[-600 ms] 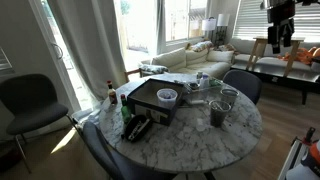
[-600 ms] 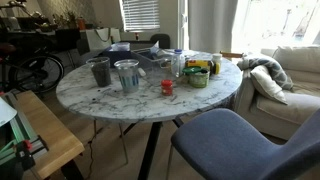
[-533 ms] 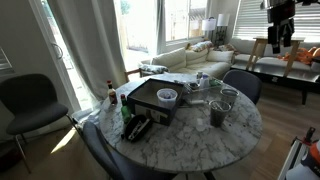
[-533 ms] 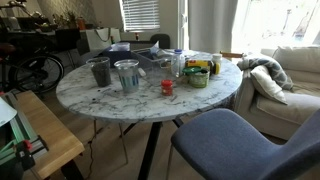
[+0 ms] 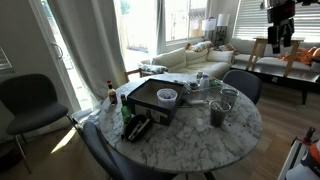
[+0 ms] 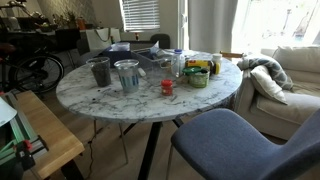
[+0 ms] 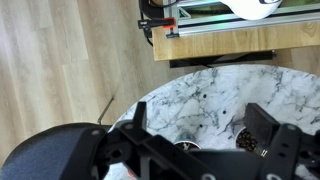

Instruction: Move the silver case forward to the right

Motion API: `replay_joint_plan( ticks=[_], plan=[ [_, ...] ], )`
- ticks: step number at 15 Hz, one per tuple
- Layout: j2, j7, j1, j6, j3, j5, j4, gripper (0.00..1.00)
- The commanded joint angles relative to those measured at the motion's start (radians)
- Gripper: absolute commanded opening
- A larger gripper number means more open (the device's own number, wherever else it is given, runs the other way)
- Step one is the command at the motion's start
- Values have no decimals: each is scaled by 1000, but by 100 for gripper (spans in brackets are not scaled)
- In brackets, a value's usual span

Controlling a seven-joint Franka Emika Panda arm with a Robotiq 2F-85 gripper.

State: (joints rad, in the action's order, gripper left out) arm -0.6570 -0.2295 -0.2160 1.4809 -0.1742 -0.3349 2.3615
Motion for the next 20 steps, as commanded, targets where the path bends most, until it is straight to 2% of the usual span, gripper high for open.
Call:
replay_joint_plan(
  ticks=[1,7,8,13,16,20],
  plan=[
    [-2,12,28,-7,-20,-9,-3,100],
    [-2,12,28,-7,-20,-9,-3,100],
    [13,4,36,24,-30,1,-5,100],
    [148,9,79,302,-83,123,-12,100],
    [268,42,76,484,-74,193,-12,100],
    [427,46,52,668,-96,278,-25,100]
  ],
)
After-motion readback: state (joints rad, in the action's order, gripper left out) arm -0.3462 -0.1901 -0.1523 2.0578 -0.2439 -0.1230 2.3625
